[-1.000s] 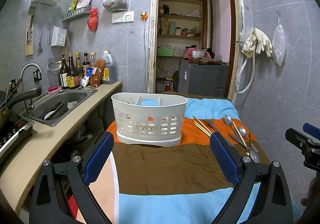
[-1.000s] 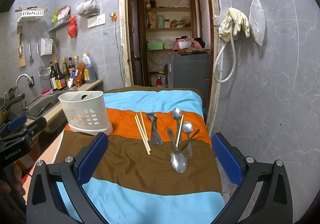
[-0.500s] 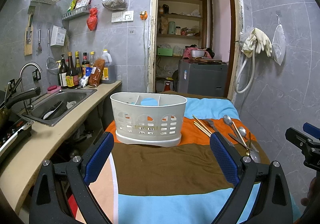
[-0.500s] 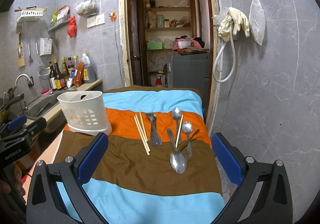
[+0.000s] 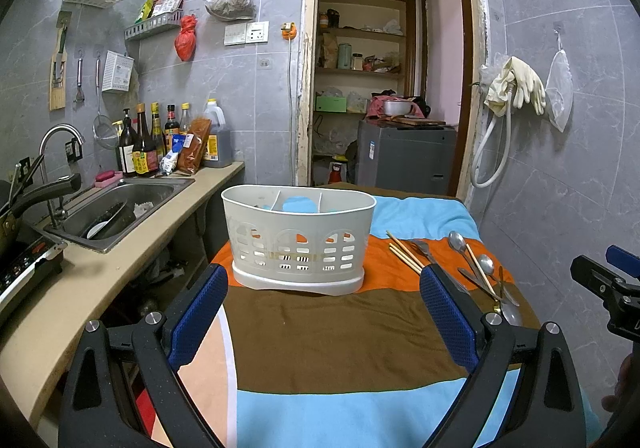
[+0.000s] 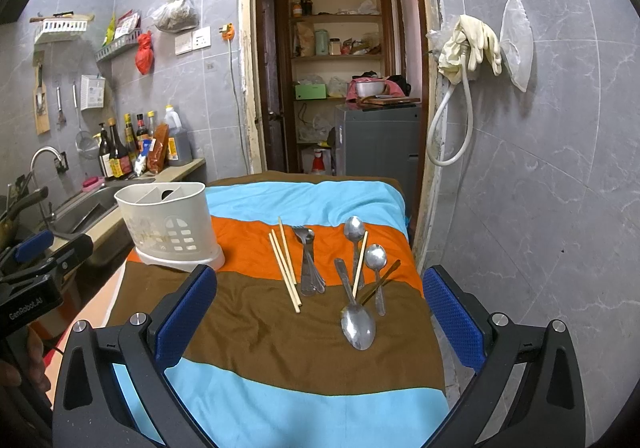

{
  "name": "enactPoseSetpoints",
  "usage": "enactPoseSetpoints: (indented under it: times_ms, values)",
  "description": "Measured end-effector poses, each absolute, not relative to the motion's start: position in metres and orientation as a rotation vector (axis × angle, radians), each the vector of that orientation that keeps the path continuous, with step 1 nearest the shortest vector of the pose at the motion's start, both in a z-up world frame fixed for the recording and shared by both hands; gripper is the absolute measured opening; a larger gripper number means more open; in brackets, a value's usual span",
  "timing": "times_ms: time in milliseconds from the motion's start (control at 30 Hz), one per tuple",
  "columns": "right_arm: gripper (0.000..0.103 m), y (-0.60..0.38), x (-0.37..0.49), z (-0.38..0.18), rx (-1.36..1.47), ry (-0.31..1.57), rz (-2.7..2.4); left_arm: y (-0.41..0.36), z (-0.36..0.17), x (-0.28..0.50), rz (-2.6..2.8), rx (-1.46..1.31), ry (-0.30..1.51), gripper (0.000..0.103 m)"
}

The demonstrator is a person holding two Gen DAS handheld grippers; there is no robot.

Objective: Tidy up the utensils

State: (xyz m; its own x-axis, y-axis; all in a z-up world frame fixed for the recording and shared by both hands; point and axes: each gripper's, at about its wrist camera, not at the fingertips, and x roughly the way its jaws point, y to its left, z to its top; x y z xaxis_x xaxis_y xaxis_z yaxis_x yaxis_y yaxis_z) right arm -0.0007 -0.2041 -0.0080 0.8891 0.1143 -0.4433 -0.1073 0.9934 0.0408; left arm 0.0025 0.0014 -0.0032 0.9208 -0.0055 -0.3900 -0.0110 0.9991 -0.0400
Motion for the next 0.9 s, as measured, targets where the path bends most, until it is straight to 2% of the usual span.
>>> enactPoseSetpoints:
  times_ms: [900]
  values:
    - [0.103, -0.201, 0.005, -0.01, 0.014, 0.466, 0.115, -0.002, -0.012, 0.009, 0.002, -0.044, 0.406, 0.094]
